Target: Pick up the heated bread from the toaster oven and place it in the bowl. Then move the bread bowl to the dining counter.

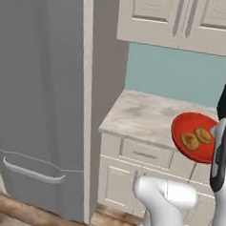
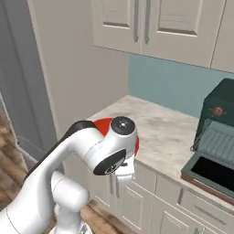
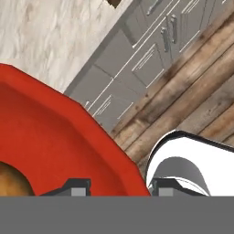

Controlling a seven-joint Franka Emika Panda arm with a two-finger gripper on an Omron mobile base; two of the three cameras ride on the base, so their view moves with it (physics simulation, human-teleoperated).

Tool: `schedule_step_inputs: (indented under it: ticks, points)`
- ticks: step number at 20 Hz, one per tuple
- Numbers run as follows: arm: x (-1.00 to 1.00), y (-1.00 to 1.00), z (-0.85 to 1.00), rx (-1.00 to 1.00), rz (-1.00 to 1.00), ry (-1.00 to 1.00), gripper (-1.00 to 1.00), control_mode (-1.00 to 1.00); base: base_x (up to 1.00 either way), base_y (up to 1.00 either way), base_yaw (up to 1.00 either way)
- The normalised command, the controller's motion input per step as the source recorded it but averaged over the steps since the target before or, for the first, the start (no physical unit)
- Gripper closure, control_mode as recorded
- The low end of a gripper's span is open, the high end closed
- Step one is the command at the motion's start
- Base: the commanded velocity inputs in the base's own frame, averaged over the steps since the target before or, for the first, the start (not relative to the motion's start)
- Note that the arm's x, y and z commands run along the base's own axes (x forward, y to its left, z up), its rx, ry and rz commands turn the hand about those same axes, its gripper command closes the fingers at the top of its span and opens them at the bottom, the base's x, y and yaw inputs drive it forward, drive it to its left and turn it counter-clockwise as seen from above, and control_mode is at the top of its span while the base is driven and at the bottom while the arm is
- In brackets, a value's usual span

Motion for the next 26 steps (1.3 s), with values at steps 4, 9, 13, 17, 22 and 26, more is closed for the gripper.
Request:
schedule_step_inputs:
  ticks: [4,9,13,17,22,26]
  points:
    - [0.00,0.00,0.00,0.00,0.00,0.00,1.00,1.00,-0.04,0.97,0.80]
    - [0.00,0.00,0.00,0.00,0.00,0.00,1.00,1.00,-0.48,0.50,0.91]
    - [0.00,0.00,0.00,0.00,0.00,0.00,1.00,1.00,-0.53,0.38,0.89]
    - [0.00,0.00,0.00,0.00,0.00,0.00,1.00,1.00,-0.12,0.69,0.89]
    - [0.00,0.00,0.00,0.00,0.00,0.00,1.00,1.00,0.00,0.71,0.88]
    - [0.00,0.00,0.00,0.00,0.00,0.00,1.00,1.00,0.21,0.84,0.72]
